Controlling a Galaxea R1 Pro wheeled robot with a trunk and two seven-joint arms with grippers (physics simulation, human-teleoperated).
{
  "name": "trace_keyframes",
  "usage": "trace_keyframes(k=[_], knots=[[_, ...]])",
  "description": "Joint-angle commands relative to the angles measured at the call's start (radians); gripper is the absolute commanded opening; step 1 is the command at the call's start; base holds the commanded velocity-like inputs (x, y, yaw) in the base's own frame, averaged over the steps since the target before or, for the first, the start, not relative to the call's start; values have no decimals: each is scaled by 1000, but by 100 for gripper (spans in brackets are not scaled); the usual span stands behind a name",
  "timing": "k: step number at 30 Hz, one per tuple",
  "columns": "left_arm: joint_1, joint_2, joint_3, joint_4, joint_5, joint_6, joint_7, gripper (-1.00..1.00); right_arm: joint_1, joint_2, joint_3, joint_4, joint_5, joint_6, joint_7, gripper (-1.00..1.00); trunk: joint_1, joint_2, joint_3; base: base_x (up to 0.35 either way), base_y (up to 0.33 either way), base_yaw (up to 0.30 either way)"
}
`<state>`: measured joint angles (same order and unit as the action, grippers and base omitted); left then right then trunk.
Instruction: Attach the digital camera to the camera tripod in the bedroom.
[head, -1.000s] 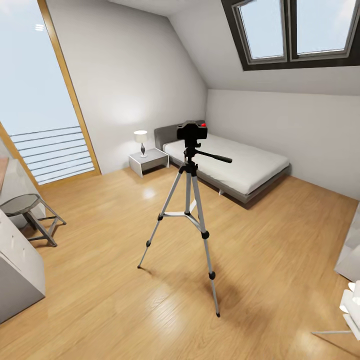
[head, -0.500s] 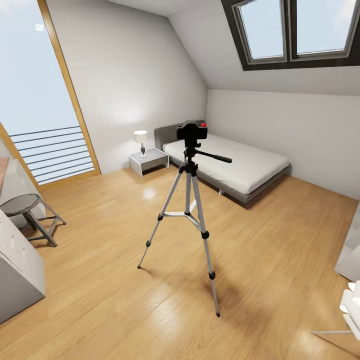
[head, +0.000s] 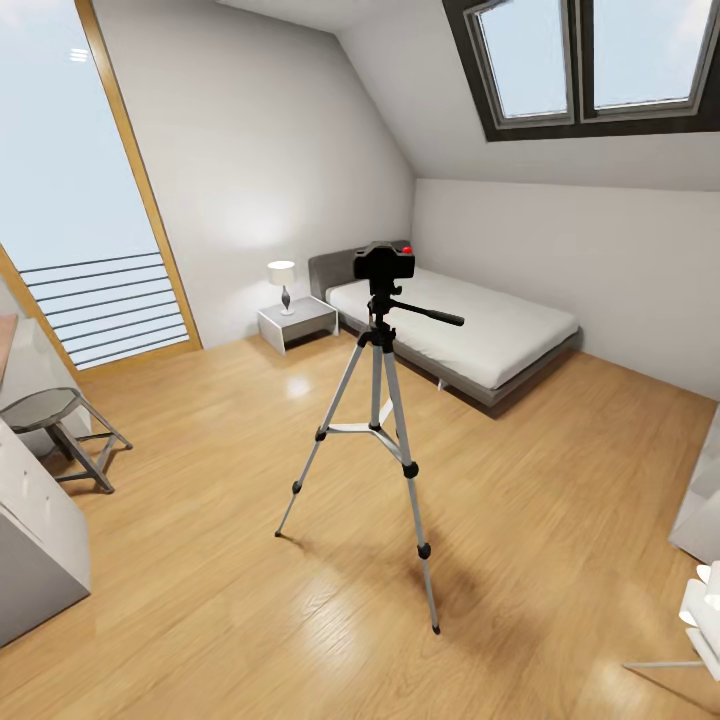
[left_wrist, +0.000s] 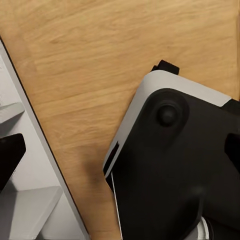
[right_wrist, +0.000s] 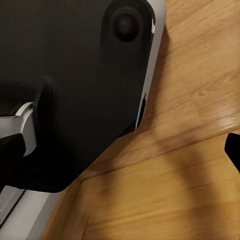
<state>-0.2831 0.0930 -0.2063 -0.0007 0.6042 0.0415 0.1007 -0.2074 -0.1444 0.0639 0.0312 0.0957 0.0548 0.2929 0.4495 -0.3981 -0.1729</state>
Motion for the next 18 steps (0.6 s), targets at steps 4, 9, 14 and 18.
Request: trace_keyframes(k=[4,9,14,18], knots=[[-1,0,-8,-1,7,-27,4,100,-1,0,4,1,4,1,3,100,1,-2,-1,0,0,0],[-1,0,-8,-3,7,-42,5,100,-1,0,1,2,3,0,3,100,1,-2,4,0,0,0],[-1,-3,-7,-3,8,-47,5,100,-1,0,-19,1,3,0,3,100,1,-2,11,0,0,0],[-1,-6,-7,-3,7,-49,5,100,-1,0,-49,2,3,-1,3,100,1,-2,17,0,0,0]])
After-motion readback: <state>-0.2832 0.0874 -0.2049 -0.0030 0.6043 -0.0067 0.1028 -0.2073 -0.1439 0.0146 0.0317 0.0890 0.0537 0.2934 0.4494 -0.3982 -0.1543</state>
